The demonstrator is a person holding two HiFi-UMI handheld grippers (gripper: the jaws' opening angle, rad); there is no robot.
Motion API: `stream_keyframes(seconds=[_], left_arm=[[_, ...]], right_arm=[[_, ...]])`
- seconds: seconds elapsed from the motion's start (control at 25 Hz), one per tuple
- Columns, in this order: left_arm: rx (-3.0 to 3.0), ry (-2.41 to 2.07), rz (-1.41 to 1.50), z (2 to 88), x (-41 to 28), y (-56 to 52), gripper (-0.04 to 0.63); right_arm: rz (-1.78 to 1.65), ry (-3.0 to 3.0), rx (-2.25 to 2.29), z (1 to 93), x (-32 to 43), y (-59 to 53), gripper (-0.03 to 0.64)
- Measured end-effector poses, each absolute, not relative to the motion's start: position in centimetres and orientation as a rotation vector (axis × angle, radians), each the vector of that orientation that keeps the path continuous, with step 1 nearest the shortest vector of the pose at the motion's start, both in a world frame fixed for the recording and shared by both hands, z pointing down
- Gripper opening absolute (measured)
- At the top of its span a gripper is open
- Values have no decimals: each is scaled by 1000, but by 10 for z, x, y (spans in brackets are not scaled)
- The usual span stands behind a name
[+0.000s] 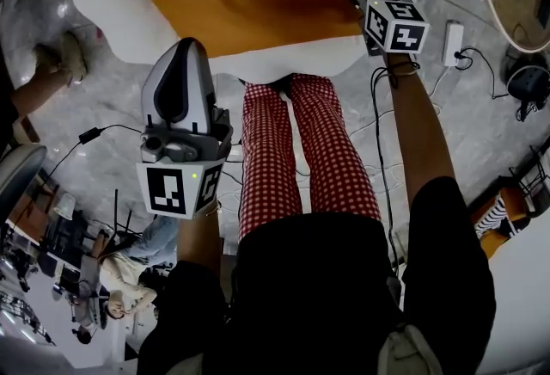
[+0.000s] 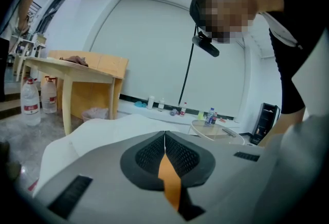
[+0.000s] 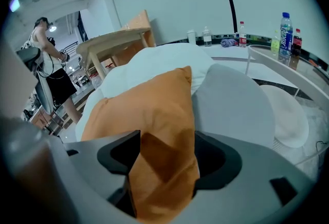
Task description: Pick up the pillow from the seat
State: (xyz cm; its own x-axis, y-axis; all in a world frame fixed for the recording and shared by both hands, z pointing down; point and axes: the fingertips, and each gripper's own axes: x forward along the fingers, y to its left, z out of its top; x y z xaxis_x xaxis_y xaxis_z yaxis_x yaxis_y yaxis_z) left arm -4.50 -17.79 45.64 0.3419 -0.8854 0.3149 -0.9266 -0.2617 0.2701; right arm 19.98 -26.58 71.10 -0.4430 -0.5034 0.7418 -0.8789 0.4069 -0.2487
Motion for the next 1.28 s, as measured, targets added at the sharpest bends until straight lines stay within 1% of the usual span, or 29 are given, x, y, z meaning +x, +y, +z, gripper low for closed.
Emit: stream_keyframes(seconds=[0.24, 0.44, 0.68, 0.76, 0.88, 1.16, 1.28], left_arm=[[2196, -1610, 130, 459, -51, -179, 9], [2167, -1621, 100, 460, -51, -179, 9], [2161, -1627, 96, 459, -54, -176, 9], [2164, -1629, 96, 460, -54, -176, 9], [2162, -1631, 97, 461, -56, -175, 9], [2142, -1641, 86, 465, -62, -171, 9], [2144, -1645, 85, 462, -72, -167, 9]], right_arm=[[877, -2077, 1169, 722, 200, -270, 314], [981, -2070, 1196, 731, 205, -267, 314], [980, -2065, 1179, 731, 204, -265, 310], [982, -2064, 1174, 732, 204, -266, 294], [992, -2047, 1171, 734, 201, -264, 253], [982, -2020, 1171, 733, 201, -265, 225], [979, -2001, 1180, 730, 194, -263, 201]])
